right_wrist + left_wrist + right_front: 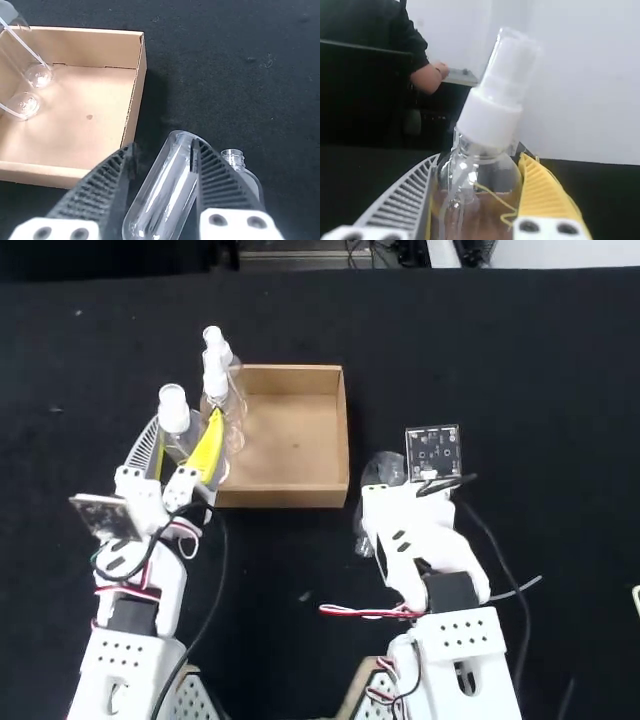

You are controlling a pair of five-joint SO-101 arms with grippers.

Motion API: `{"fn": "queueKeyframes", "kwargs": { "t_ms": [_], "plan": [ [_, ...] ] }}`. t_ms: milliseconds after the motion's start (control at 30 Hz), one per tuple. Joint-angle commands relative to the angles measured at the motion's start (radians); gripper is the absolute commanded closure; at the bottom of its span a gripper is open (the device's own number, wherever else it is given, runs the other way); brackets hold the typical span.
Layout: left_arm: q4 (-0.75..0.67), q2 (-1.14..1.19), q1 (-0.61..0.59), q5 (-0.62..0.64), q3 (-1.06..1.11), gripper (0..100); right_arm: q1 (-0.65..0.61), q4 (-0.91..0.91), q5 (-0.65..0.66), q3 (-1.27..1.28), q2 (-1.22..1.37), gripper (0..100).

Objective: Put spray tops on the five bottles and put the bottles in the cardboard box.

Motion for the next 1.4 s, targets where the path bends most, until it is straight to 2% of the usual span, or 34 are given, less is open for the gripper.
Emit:
{"fn": "queueKeyframes", "kwargs": {
  "t_ms": [0, 133, 300, 367, 1200, 1367],
  "plan": [
    [0.003, 0.092, 0.016, -0.005, -0.102, 97, 0.017, -0.029, 0.003, -0.028, -0.025, 83.9],
    [-0.049, 0.195, 0.018, -0.005, -0.127, 97, 0.017, -0.029, 0.005, -0.028, -0.025, 83.9],
    [-0.362, 0.307, 0.015, -0.011, -0.042, 97, 0.017, -0.029, 0.008, -0.028, -0.025, 83.9],
    [-0.416, 0.35, 0.016, -0.011, -0.027, 97, 0.017, -0.029, 0.008, -0.028, -0.025, 83.9],
    [-0.423, 0.712, 0.016, -0.011, -0.229, 97, 0.014, -0.029, 0.009, -0.031, -0.025, 83.8],
    [-0.56, 0.767, 0.013, -0.012, -0.205, 97, 0.015, -0.029, 0.009, -0.031, -0.025, 83.8]
  ]
}}
